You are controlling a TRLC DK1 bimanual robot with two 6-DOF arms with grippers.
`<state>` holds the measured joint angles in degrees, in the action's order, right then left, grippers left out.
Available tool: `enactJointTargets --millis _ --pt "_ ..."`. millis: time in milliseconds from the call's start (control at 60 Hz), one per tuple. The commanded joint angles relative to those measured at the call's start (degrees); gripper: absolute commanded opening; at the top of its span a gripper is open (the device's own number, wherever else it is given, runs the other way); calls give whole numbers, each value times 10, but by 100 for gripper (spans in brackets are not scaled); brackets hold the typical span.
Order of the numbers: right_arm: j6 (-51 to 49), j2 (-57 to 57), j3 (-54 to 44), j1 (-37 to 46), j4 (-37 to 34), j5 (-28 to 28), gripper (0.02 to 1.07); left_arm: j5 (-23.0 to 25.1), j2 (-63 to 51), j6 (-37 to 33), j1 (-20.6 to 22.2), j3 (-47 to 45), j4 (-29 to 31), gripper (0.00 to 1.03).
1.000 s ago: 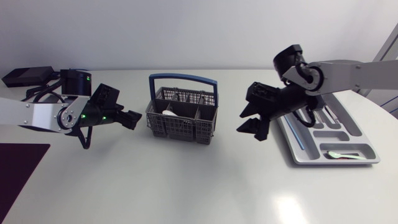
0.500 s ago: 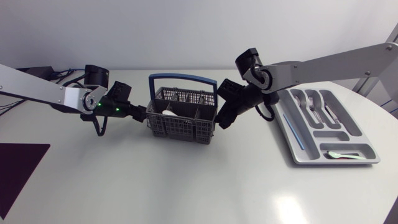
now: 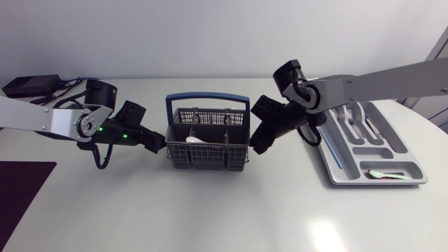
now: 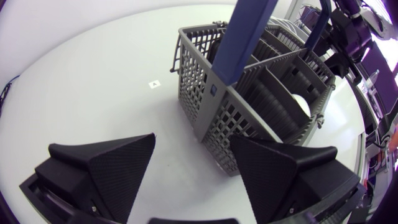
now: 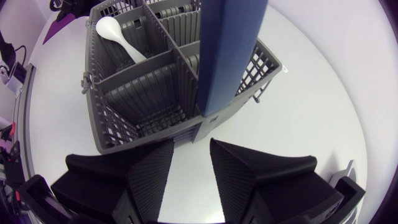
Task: Unload the cutlery basket into the drawer organizer.
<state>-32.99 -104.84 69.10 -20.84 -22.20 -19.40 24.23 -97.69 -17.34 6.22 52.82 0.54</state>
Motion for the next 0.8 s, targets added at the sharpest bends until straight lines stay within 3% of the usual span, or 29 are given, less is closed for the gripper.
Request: enactJointTargets --millis 0,200,300,450,583,650,783 --pt "12 33 -43 -13 11 -20 48 29 36 -14 26 -34 -4 86" --pt "13 76 -110 -13 41 13 50 24 62 -30 32 -84 -12 86" --pt "15 99 -119 -10 39 23 60 7 84 -42 10 -90 -13 91" --pt "21 162 -134 -8 28 85 62 8 142 -53 -44 -100 -3 94" --pt "34 220 -134 -41 7 147 62 13 196 -68 -60 -115 12 95" --pt "35 233 -129 -61 -3 171 62 21 213 -68 -59 -115 28 95" --pt "57 249 -108 -115 -22 214 62 32 276 -59 -13 -104 107 95"
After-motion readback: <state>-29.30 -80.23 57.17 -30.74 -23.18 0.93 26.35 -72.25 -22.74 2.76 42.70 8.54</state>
